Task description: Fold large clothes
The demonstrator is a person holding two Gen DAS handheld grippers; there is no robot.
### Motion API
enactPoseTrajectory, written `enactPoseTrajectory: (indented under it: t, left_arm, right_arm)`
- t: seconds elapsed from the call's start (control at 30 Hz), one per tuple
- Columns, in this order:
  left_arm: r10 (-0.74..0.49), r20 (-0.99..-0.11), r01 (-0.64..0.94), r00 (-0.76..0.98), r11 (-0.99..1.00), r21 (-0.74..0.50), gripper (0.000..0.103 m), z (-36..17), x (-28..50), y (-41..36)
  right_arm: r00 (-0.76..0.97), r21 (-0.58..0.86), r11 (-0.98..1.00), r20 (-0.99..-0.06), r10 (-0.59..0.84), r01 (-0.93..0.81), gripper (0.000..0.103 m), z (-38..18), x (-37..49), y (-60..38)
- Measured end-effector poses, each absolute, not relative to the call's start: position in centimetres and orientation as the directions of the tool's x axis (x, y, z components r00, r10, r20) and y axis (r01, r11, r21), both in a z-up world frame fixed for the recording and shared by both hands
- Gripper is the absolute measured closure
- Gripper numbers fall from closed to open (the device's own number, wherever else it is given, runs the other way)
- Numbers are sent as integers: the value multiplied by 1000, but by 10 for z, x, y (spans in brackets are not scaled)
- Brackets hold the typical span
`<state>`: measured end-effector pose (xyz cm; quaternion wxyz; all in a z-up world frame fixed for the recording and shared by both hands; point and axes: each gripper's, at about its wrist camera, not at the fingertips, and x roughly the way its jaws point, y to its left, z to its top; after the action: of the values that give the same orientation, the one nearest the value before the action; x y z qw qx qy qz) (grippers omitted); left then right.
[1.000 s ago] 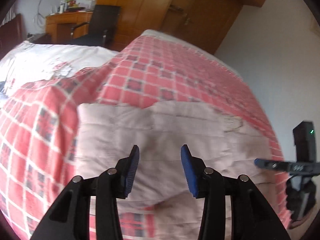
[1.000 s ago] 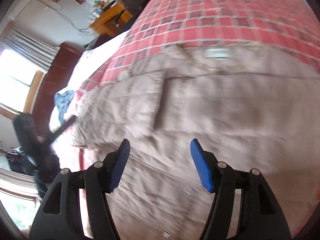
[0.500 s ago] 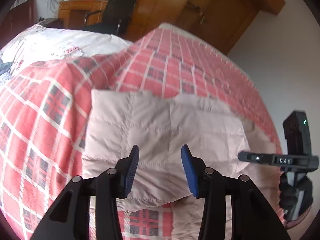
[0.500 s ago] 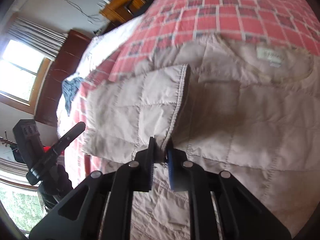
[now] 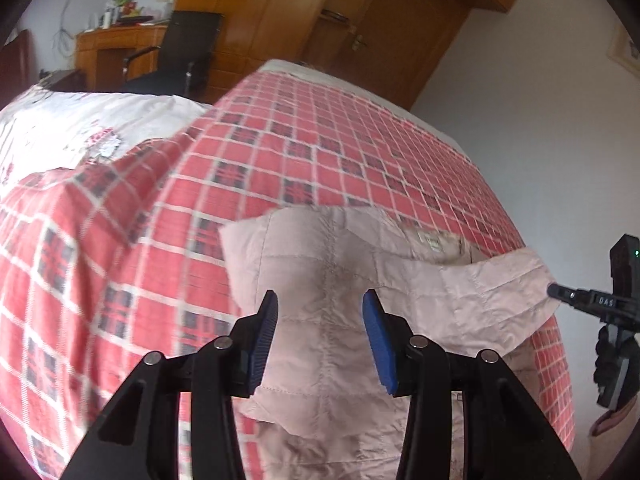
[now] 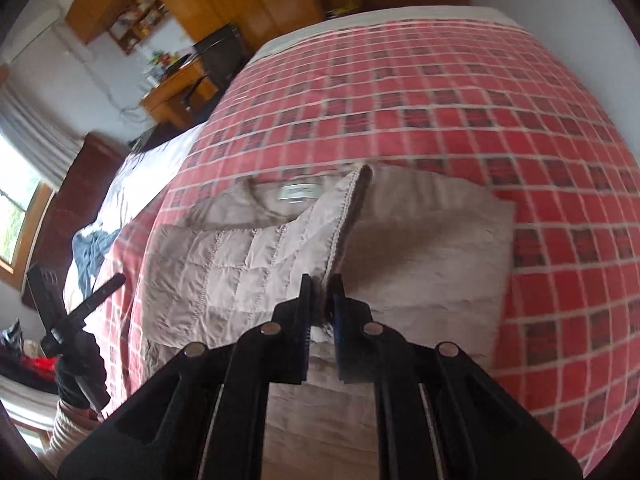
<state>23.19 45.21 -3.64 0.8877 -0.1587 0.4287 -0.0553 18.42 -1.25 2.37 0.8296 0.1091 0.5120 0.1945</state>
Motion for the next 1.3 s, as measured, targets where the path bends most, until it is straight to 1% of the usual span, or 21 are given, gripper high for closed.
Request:
enactPoseTrajectory:
  t: [0.1, 0.23, 0.33, 0.4, 0.43, 0.47, 0.57, 0.7, 0.77, 0.93, 0.97, 1.0, 1.03, 1.13, 1.23, 1.3]
  left_arm:
    - [-219, -783, -19, 582, 959, -282, 59, -54, 244, 431]
    - [-176, -835, -33, 521, 974, -226, 59, -81, 258, 417]
    - [-172, -845, -39, 506, 974, -222, 59, -92, 260, 418]
    - [-170, -847, -42, 503, 974, -221, 59, -90, 258, 417]
    - [-168, -845, -43, 507, 975, -220, 59, -86, 257, 417]
    - [-167, -839, -41, 518, 975, -219, 59, -80, 255, 417]
    - [-167, -802, -16, 573, 977, -215, 59, -56, 250, 413]
    - [-208, -791, 39, 575, 973, -227, 59, -45, 255, 395]
    - [-217, -805, 46, 552, 972, -230, 59, -51, 260, 387]
    - [-187, -847, 12, 499, 978, -209, 59, -79, 268, 385]
    - [-186, -852, 6, 490, 978, -210, 59, -85, 268, 387]
    - [-190, -854, 6, 485, 977, -215, 59, -89, 269, 388]
    - [-198, -855, 9, 480, 975, -221, 59, -92, 270, 389]
    - [-223, -854, 1, 470, 968, -252, 59, -99, 273, 394]
    - [-221, -855, -27, 469, 964, -264, 59, -89, 271, 396]
    - [-207, -845, -17, 492, 969, -247, 59, -76, 262, 395]
  right_arm:
    - [398, 394, 908, -817, 416, -142, 95, 6, 184, -39]
    - [350, 337, 938, -872, 342, -77, 96, -39, 190, -41]
    - [301, 334, 941, -893, 334, -53, 96, -66, 187, -39]
    - [290, 326, 944, -900, 326, -50, 96, -74, 186, -38]
    - [296, 321, 946, -900, 321, -49, 96, -72, 184, -39]
    - [309, 315, 948, -898, 313, -47, 93, -67, 183, -39]
    - [377, 277, 958, -882, 283, -71, 92, -40, 180, -37]
    - [390, 310, 937, -852, 348, -160, 92, -17, 185, -14]
    - [358, 336, 922, -851, 384, -190, 92, -20, 187, 1]
    - [273, 332, 921, -884, 379, -202, 91, -50, 191, 30]
    - [262, 315, 929, -896, 358, -193, 91, -56, 191, 32]
    - [256, 286, 940, -910, 327, -185, 94, -63, 191, 32]
    - [247, 262, 948, -921, 301, -180, 94, -72, 192, 32]
    - [216, 313, 938, -915, 339, -147, 94, -86, 195, 24]
    - [215, 343, 932, -907, 362, -122, 94, -80, 196, 17]
    - [244, 336, 933, -901, 358, -129, 86, -67, 189, 13]
